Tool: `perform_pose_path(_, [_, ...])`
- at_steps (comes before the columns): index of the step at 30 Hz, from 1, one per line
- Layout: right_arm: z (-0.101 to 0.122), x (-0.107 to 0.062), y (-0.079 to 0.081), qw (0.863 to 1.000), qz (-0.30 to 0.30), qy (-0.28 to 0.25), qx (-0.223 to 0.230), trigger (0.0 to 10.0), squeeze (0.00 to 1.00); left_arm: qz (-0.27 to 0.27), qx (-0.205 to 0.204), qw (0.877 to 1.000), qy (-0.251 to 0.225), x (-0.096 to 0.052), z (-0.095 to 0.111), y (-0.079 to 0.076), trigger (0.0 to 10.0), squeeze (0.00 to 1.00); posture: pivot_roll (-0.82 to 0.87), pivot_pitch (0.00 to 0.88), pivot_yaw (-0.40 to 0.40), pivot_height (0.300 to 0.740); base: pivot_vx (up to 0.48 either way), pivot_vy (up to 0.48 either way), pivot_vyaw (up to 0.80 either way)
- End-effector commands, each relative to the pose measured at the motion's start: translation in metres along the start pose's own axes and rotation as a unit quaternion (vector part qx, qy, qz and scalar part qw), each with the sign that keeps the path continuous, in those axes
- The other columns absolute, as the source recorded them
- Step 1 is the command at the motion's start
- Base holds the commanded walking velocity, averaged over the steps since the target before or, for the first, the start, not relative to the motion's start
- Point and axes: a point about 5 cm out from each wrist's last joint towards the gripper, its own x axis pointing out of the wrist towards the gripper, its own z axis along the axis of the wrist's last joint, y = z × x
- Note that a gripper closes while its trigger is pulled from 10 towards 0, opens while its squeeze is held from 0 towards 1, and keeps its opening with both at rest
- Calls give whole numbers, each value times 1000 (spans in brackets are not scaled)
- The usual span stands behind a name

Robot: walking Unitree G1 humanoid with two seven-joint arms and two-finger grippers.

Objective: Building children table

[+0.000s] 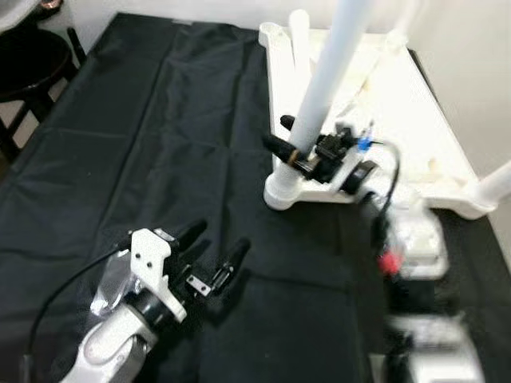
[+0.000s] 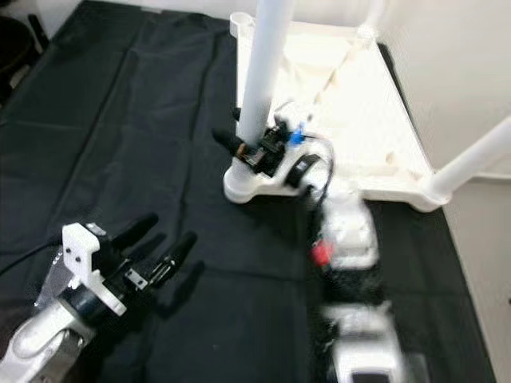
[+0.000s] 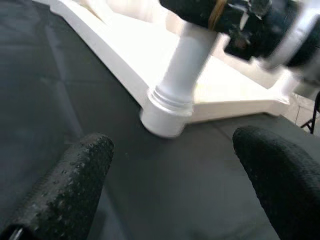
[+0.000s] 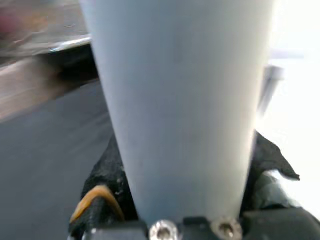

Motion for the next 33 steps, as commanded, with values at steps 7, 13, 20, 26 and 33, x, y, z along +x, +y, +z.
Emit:
perform_pose_path(7, [-41, -28, 29, 989, -64, 128, 36, 0, 0, 2, -6, 1000, 11, -2, -8, 4, 10000, 0, 12, 238, -101, 740, 0, 0, 0])
perform_pose_path(13, [-33, -24, 35, 990, -22, 138, 31, 10000, 0, 0, -7, 1000, 11, -1, -8, 6, 10000, 0, 6, 244, -91, 740, 0, 0, 0])
perform_pose_path(20, [-5, -21, 31, 995, 25, 80, 50, 10000, 1000, -1, -9, 1000, 11, -2, -7, 6, 10000, 0, 3, 252, -85, 740, 0, 0, 0])
perform_pose_path(26, [24, -24, 22, 975, 216, -3, 60, 10000, 1000, -4, -11, 1000, 12, -3, -7, 4, 10000, 0, 16, 263, -79, 740, 0, 0, 0])
perform_pose_path(33, [18, -36, -18, 937, 344, 66, -18, 10000, 1000, -5, -11, 1000, 14, -4, -6, 2, 10000, 0, 37, 268, -85, 740, 0, 0, 0])
